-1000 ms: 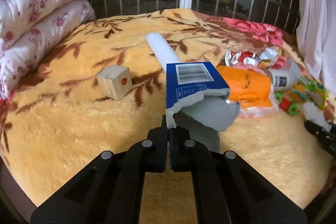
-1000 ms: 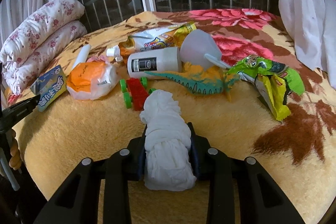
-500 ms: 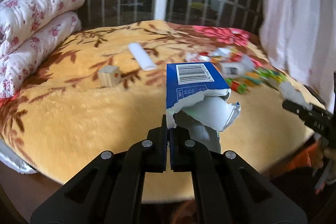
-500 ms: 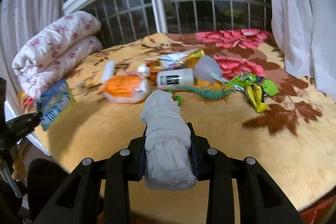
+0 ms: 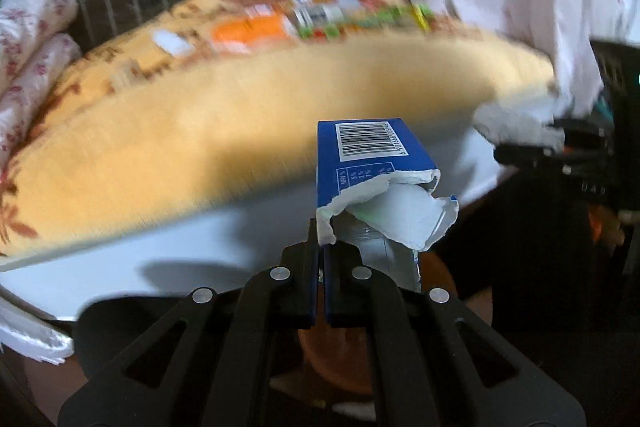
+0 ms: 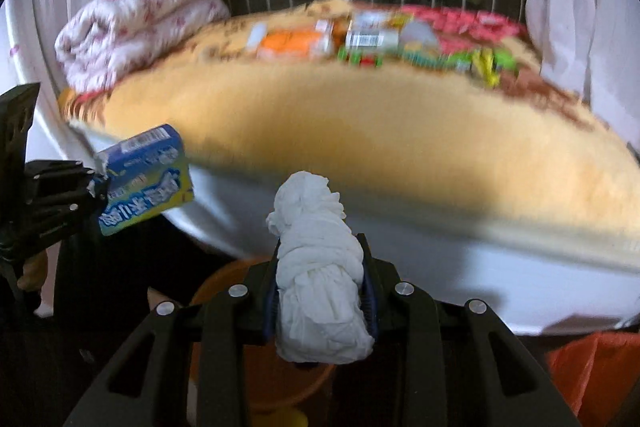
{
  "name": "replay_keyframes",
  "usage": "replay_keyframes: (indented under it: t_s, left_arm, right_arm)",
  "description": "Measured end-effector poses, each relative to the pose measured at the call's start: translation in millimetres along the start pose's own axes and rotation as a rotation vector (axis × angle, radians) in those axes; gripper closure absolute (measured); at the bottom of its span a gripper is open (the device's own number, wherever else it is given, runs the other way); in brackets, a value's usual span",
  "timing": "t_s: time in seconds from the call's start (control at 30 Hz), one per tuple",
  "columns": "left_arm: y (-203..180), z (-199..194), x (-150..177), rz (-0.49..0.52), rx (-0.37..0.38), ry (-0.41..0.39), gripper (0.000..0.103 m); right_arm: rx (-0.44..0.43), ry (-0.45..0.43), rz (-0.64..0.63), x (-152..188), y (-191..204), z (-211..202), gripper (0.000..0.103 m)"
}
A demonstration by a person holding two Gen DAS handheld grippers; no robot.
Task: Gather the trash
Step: 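Carry the tissue and carton down to the orange bucket and open both tools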
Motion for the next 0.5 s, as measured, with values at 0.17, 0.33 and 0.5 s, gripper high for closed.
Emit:
replay_keyframes:
  t_s: [0.17,0.33,0.5]
  left_arm:
    - [-11.7,32.2,34.1,0.016,0.049,0.164,0.102]
    - [-12.3,73.0,60.9,-0.006,0.066,0.353,0.102]
    - [-9.2,101.5,74.2,0.005,0.032,0.462,0.102]
  right_arm:
    - [-0.061,0.144,0.021,36.4,10.0,25.2,0.071]
    - [-0.076,0.299,-0.004,63.4,21.4,58.7,0.071]
    - [-0.096,0.415,0.000,79.0,29.3,92.0,0.071]
Point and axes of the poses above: each gripper's, at about its wrist camera, not at the fingertips, and z roughly the way its jaws point, y to its left, x to its underside, the point moved 1 cm from there along z, roughly the way its jaws point, and after that the axes turned 8 degrees about -y, right-handed, at the moved point
